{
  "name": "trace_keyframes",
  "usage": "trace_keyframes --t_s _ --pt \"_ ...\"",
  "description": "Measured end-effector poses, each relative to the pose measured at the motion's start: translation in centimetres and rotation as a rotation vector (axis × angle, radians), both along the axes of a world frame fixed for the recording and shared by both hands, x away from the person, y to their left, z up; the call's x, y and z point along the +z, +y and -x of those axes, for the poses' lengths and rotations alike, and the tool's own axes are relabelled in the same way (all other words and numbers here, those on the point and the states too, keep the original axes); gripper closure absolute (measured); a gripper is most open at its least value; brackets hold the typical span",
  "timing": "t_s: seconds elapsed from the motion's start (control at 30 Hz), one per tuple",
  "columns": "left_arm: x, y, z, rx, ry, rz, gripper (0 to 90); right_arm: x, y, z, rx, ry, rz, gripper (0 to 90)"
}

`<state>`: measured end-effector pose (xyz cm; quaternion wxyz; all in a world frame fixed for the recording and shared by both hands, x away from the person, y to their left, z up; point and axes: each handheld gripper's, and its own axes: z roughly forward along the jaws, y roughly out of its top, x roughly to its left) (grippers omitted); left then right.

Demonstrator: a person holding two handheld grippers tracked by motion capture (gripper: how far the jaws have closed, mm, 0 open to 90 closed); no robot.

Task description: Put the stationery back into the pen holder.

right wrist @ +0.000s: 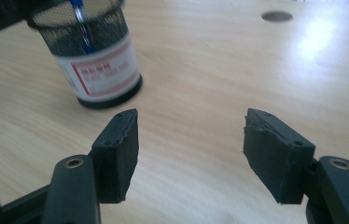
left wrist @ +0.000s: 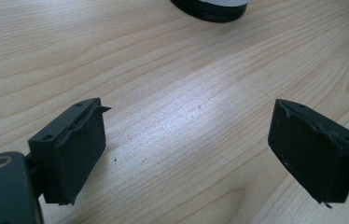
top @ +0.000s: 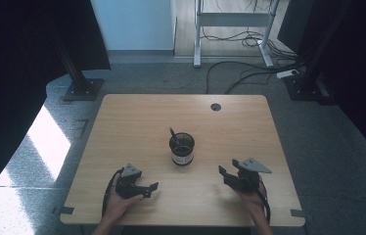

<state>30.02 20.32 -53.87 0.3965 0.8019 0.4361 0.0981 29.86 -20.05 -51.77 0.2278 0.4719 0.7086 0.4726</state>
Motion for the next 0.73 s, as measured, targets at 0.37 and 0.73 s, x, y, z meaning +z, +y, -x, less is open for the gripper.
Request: trace_keyframes --t_s 0.37,0.73 --pt "-0.1 0.0 0.0 -0.002 0.001 -0.005 11.4 -1.7 -2.1 1.2 -0.036 0.049 0.026 35.1" --pt "0.0 0.1 -0.1 0.000 -0.002 -0.002 11.4 -1.9 -2.2 1.2 -0.043 0.052 0.047 34.3"
